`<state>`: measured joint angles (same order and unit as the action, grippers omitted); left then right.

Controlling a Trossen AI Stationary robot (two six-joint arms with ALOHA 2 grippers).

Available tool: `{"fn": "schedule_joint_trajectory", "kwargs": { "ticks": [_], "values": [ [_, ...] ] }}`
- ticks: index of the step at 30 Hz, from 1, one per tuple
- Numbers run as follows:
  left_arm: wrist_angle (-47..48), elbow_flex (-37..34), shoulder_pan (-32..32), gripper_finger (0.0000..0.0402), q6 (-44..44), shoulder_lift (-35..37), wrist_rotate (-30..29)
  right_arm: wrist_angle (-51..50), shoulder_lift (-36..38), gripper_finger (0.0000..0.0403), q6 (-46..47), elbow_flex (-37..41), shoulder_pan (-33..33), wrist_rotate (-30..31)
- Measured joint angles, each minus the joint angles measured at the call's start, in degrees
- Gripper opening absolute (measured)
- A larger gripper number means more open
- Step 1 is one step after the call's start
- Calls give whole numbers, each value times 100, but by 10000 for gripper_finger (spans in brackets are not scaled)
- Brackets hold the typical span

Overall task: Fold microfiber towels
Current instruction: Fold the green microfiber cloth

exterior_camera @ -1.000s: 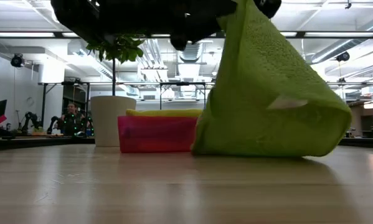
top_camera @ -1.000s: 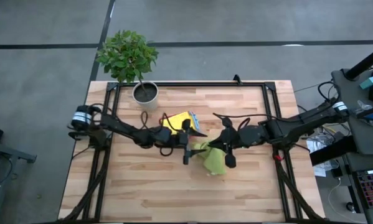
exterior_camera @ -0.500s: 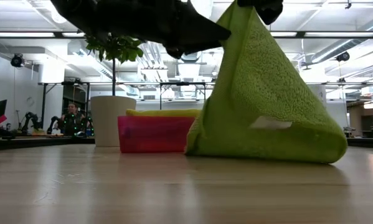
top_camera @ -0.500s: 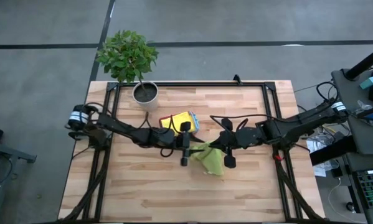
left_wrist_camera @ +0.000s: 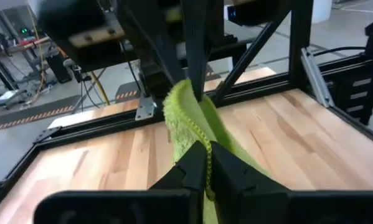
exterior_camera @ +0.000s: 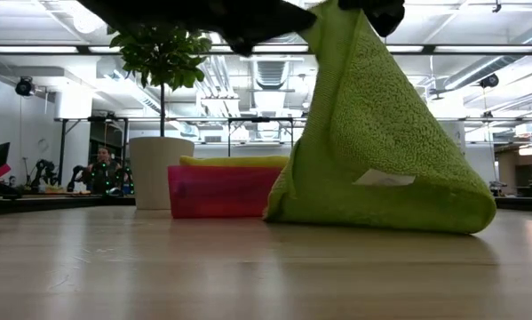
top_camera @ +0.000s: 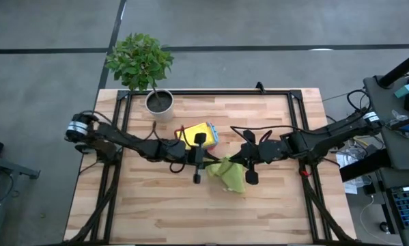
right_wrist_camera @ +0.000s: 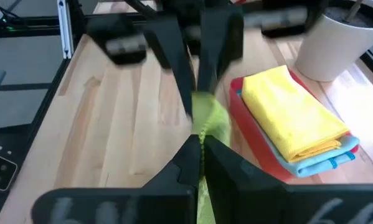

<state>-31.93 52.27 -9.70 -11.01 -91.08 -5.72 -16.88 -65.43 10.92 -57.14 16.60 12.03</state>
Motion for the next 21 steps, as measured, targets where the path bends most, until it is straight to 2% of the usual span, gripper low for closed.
{"fn": "schedule_joint_trajectory", "kwargs": {
  "ticks": [3,6,10,13,15,18,21],
  "values": [
    [613,40,-114,1,98,472,-27,-70,0,28,95,2,0,2],
    [1551,266,-235,0,645,887,-81,-9,-67,56,94,51,-24,30],
    [2026,477,-413,0,948,1064,-491,261,-319,97,-99,148,-96,629],
    [2336,595,-435,0,1710,1061,-1253,173,-426,122,-111,151,-231,1590],
    [2830,672,-392,0,2041,1068,-1915,33,-446,135,-59,165,-281,1964],
    [3347,687,-338,0,2349,994,-2795,-18,-444,149,-70,252,-236,1878],
    [3358,649,-214,0,2371,909,-3075,172,-496,158,-179,458,-94,1416]
  ]
}}
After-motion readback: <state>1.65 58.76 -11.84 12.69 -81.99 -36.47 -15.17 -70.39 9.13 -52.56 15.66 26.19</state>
